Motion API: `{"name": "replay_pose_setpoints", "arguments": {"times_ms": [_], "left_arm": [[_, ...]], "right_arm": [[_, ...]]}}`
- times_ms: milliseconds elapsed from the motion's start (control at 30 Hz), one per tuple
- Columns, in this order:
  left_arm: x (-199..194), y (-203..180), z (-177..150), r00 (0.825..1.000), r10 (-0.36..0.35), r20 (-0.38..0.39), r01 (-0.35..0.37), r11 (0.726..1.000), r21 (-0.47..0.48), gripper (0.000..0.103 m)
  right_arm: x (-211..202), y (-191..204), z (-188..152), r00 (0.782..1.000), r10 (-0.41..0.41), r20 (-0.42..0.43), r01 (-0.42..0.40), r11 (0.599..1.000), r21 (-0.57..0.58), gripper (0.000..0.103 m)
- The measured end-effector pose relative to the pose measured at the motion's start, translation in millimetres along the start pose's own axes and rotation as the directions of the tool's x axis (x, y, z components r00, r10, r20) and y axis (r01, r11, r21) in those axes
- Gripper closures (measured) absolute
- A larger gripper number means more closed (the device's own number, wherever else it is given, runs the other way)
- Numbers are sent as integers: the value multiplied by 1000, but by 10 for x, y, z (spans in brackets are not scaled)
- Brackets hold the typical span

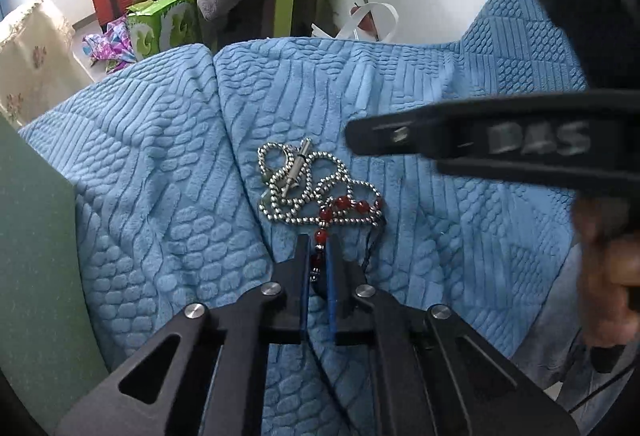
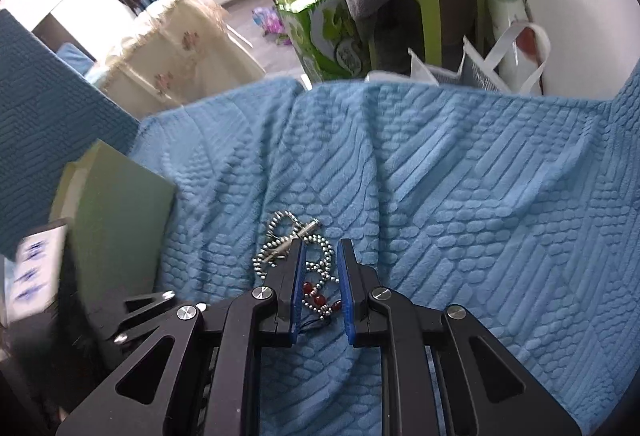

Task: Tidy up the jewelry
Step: 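Grasp the red-beaded strand with the left gripper while the right gripper grasps a small silver piece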

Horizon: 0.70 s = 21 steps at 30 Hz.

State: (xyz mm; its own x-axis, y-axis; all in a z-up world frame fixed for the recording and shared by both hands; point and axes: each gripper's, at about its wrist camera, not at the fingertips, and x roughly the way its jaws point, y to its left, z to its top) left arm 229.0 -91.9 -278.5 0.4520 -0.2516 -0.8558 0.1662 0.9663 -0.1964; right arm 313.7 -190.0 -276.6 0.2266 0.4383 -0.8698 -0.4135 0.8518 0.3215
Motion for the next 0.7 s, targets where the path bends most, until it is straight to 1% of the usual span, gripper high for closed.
{"name": "replay_pose_setpoints", "arguments": {"times_ms": [100, 267, 400, 500, 533, 600, 700], "left_arm": [[-47, 63, -14, 999, -43, -8, 42, 998, -44, 97], [-237, 150, -32, 995, -93, 21, 95, 990, -101, 97], [-352, 227, -61, 995, -97, 35, 101, 986, -130, 97], [-407, 294, -74, 994, -101, 40, 106, 982, -158, 97], [-418, 309, -73, 994, -99, 40, 105, 981, -163, 97], [-423, 331, -59, 995, -90, 38, 95, 982, -163, 97], [-426, 368, -39, 996, -84, 40, 89, 981, -172, 97]], "right_arm": [[67, 50, 10, 1000, 12, -7, -12, 1000, -15, 89], [118, 138, 49, 1000, 21, -6, -21, 999, -39, 88], [230, 152, 62, 999, -12, -30, 11, 999, -44, 87], [283, 160, 71, 999, -27, -33, 26, 999, -46, 78], [285, 168, 79, 999, -27, -26, 26, 998, -49, 77], [310, 193, 88, 999, -34, -19, 32, 997, -64, 77], [360, 252, 99, 998, -69, -4, 68, 993, -100, 77]]}}
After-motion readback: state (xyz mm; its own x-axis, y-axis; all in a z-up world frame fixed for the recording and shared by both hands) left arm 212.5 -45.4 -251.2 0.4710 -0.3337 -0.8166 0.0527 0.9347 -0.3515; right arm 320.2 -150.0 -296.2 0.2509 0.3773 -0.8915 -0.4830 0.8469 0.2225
